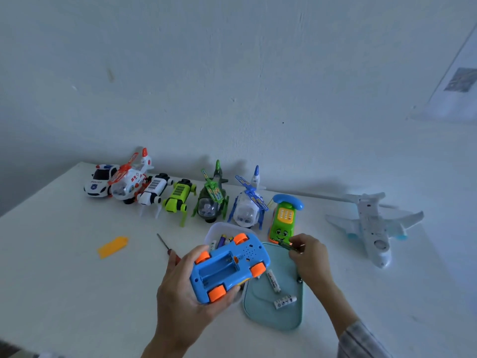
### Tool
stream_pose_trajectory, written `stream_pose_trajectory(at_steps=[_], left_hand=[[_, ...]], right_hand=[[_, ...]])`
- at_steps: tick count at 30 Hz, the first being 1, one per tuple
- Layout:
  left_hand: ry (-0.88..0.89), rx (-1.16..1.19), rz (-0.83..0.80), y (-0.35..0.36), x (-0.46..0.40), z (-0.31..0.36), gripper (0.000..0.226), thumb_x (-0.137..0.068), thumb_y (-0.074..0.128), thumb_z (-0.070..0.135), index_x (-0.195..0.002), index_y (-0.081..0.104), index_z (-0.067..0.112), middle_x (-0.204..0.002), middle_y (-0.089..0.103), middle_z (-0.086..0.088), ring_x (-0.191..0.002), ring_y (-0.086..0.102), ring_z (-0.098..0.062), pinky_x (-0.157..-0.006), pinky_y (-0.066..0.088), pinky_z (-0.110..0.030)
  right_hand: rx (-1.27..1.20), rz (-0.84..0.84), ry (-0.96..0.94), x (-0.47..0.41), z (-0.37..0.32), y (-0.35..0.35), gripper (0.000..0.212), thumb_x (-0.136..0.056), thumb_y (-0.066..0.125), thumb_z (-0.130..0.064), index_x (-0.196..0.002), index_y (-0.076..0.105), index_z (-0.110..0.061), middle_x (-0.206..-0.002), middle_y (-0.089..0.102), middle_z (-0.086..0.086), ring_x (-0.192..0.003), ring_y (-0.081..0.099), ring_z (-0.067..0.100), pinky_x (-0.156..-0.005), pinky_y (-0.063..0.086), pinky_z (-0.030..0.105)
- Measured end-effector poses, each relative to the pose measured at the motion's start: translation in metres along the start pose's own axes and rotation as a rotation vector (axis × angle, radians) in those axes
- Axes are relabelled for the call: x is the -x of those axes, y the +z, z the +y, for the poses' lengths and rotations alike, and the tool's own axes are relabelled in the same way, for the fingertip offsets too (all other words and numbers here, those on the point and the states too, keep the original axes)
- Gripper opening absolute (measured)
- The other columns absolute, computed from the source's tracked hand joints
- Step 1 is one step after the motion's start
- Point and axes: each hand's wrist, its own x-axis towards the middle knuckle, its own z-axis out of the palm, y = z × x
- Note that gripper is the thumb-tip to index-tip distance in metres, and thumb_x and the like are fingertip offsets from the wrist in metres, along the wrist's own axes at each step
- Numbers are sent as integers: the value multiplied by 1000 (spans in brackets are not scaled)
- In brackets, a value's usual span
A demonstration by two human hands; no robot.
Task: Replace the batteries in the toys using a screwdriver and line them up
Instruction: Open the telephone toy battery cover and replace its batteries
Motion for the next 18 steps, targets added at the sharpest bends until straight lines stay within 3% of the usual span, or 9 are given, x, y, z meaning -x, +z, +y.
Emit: stream_pose_trajectory(at_steps=[2, 3, 5, 6, 8, 12, 18], left_hand=[[-34, 13, -5, 6, 5, 3, 77, -56, 69, 76, -117, 53, 31, -98, 57, 27, -78, 61, -14, -72, 53, -23], [-49, 18, -3, 11, 8, 5, 78, -57, 68, 76, -118, 54, 29, -94, 59, 24, -78, 63, -16, -79, 51, -17], [-71, 21, 11, 18, 12, 6, 79, -55, 71, 73, -118, 56, 27, -92, 62, 20, -79, 64, -18, -88, 40, -4], [-86, 23, 20, 21, 14, 9, 80, -54, 71, 74, -119, 55, 30, -93, 62, 21, -80, 65, -17, -85, 45, -7], [-106, 14, 34, 26, 15, 12, 83, -54, 69, 79, -121, 53, 33, -98, 59, 23, -82, 65, -14, -75, 57, -28], [-78, 10, 46, 33, 17, 19, 82, -57, 69, 78, -121, 53, 29, -104, 58, 27, -83, 66, -10, -81, 55, -56], [-29, 36, 46, 38, 7, 31, 75, -59, 73, 70, -118, 54, 28, -104, 61, 25, -84, 65, -8, -84, 53, -57]], right_hand=[[-172, -4, 9, 3, -6, -14, 21, -75, 67, 5, -88, 72, -11, -74, 67, 6, -59, 56, 11, -52, 37, 18], [-247, -12, 4, 6, -8, -21, 21, -75, 69, 4, -83, 71, -15, -69, 67, 5, -52, 52, 6, -48, 35, 15], [-389, -37, -27, 12, -15, -32, 25, -74, 70, 6, -79, 70, -18, -68, 69, 4, -51, 53, 4, -52, 40, 14], [-460, -49, -47, 14, -17, -39, 27, -72, 71, 9, -80, 69, -17, -71, 70, 6, -56, 57, 6, -58, 45, 17], [-595, -71, -68, 19, -24, -49, 29, -70, 73, 13, -83, 65, -12, -76, 70, 8, -63, 63, 11, -65, 52, 20], [-707, -42, -102, 28, -40, -63, 18, -71, 76, 8, -76, 62, -1, -63, 68, 5, -52, 59, 10, -54, 49, 19], [-836, 102, -191, 45, -70, -79, 18, -71, 79, -3, -67, 63, -9, -59, 66, 2, -49, 53, 9, -49, 44, 19]])
